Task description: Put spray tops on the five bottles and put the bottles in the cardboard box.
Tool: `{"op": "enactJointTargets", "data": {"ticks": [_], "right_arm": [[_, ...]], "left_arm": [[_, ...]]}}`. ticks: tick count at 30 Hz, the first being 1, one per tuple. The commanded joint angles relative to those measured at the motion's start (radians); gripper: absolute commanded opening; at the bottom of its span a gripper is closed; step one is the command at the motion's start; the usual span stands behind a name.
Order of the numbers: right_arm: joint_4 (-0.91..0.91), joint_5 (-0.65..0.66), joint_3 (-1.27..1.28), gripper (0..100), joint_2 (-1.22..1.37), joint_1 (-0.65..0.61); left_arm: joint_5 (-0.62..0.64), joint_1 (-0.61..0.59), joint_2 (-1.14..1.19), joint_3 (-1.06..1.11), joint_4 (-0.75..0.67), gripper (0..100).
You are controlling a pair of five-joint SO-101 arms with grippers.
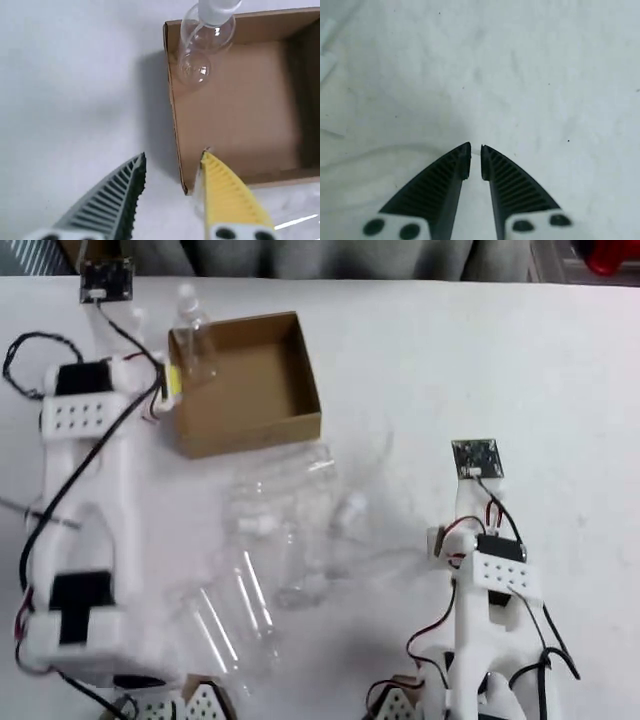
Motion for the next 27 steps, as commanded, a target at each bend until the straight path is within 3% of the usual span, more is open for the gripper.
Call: {"op": "enactJointTargets", "data": {"ticks": [1,16,27], "right_arm": [[-0.016,0.041,-0.008,1.5,-0.018,-0.013],[-0.036,0.063,-0.005,1.5,-0.018,-0.013],[-0.036,0.112,-0.005,1.5,-0.018,-0.015]], "left_arm": [[0.012,0.015,0.124,-0.175,-0.049,17],[0.012,0.018,0.590,-0.523,-0.080,17],[0.005,0.058,0.734,-0.572,-0.075,17]]}}
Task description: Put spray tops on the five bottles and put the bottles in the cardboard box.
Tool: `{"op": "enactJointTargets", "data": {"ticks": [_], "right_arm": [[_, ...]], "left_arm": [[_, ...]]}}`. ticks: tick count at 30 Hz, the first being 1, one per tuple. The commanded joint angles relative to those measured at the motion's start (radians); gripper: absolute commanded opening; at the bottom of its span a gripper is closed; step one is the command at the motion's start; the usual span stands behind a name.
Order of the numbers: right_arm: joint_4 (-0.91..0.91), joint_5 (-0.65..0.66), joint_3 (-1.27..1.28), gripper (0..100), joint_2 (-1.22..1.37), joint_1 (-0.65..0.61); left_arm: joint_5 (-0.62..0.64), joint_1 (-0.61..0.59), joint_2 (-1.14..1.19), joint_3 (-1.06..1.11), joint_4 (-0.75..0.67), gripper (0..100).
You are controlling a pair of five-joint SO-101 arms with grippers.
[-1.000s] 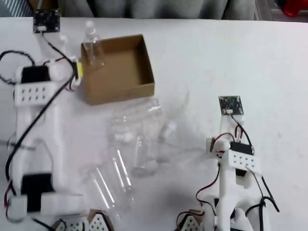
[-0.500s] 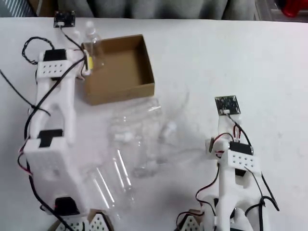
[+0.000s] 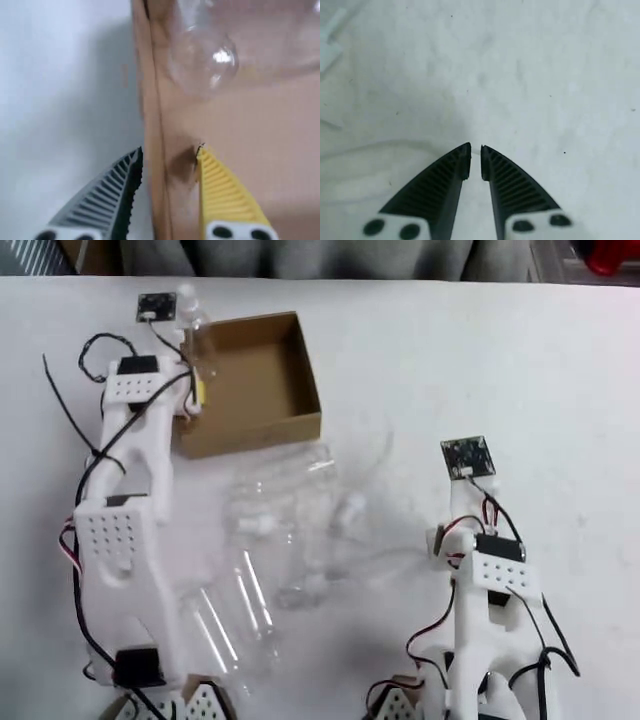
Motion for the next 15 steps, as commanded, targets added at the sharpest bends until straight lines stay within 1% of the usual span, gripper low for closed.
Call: {"op": "enactJointTargets", "data": {"ticks": [1,8,15], "right_arm": [[-0.016,0.014,-0.006,1.5,-0.018,-0.012],[-0.016,0.015,-0.006,1.5,-0.018,-0.012],[-0.016,0.017,-0.006,1.5,-0.018,-0.012]], "left_arm": [[0.002,0.038,-0.016,-0.057,-0.014,17],[0.000,0.056,-0.010,-0.054,0.008,17],[0.008,0.042,-0.008,-0.051,0.009,16]]}}
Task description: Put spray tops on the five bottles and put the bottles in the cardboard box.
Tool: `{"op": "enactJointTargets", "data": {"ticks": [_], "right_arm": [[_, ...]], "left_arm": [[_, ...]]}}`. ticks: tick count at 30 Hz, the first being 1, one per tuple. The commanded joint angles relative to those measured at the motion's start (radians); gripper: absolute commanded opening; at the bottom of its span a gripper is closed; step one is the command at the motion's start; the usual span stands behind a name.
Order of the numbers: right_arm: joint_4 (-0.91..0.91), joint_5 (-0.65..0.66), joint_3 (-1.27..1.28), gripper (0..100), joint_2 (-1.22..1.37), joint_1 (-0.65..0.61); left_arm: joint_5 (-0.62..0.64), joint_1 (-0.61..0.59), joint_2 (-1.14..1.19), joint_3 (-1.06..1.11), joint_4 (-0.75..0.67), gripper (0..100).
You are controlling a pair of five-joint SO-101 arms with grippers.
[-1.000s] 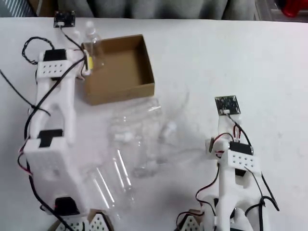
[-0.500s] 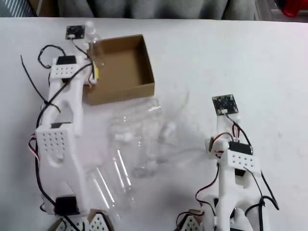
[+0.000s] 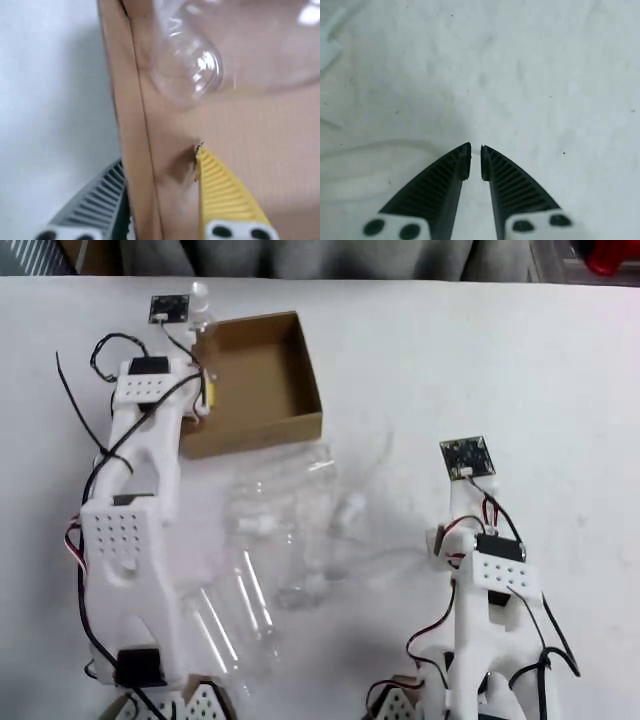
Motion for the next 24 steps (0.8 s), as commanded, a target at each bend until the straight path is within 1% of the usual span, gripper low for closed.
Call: {"op": "enactJointTargets", "data": {"ticks": [1,4,6,14,24], "right_arm": [[-0.016,0.009,-0.006,1.5,-0.018,-0.012],[-0.016,0.009,-0.006,1.5,-0.018,-0.012],[-0.016,0.009,-0.006,1.5,-0.016,-0.012],[-0.016,0.009,-0.006,1.5,-0.016,-0.012],[-0.016,0.011,-0.006,1.5,-0.016,-0.012]], "left_arm": [[0.006,0.013,-0.012,-0.041,0.008,15],[0.006,0.010,-0.021,-0.037,0.000,9],[0.003,0.012,-0.022,-0.037,0.005,7],[0.008,-0.016,-0.068,-0.064,0.008,15],[0.008,-0.015,-0.137,-0.063,0.008,16]]}}
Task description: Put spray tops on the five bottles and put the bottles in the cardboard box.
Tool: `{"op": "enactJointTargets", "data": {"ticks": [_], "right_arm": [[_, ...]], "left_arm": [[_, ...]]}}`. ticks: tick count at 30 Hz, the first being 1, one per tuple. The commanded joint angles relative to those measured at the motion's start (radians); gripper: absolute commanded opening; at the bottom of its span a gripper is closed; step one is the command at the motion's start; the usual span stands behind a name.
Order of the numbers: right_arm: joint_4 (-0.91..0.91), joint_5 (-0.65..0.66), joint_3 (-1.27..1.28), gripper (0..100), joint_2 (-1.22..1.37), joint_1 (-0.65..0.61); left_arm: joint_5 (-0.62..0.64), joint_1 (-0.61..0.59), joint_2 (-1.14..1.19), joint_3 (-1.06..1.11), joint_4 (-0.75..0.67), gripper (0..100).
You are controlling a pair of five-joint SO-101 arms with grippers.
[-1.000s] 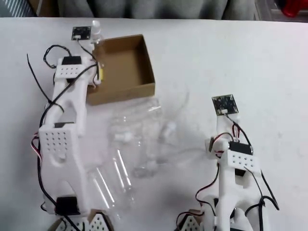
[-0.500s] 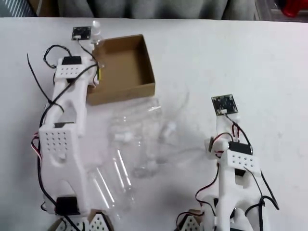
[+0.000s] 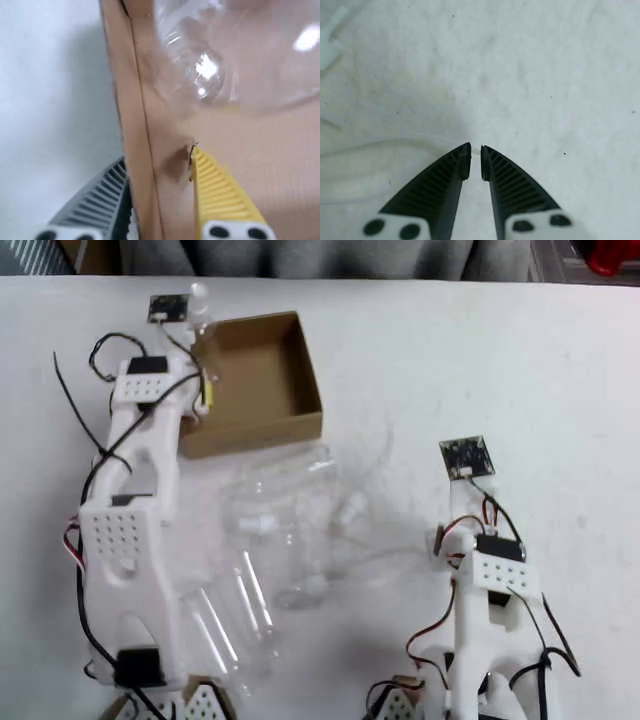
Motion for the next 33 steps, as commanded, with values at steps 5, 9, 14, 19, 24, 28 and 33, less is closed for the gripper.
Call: {"op": "enactJointTargets", "data": {"ticks": [5,9,14,19,24,28,33], "right_arm": [[-0.018,0.009,-0.006,1.5,-0.016,-0.008],[-0.018,0.009,-0.006,1.5,-0.016,-0.007],[-0.018,0.011,-0.006,1.5,-0.016,-0.007],[-0.030,0.011,-0.006,1.5,-0.016,-0.004],[-0.030,0.011,-0.006,1.5,-0.016,-0.002],[-0.030,0.011,-0.006,1.5,-0.016,-0.004],[-0.030,0.011,-0.006,1.5,-0.016,-0.002]], "left_arm": [[0.034,-0.010,-0.147,-0.061,0.008,16],[0.051,-0.012,-0.173,-0.063,0.037,16],[0.055,-0.010,-0.214,-0.061,0.095,16],[0.057,-0.007,-0.223,-0.060,0.158,16],[0.057,-0.010,-0.223,-0.060,0.212,16],[0.057,-0.008,-0.232,-0.058,0.261,16],[0.057,-0.008,-0.232,-0.058,0.304,16]]}}
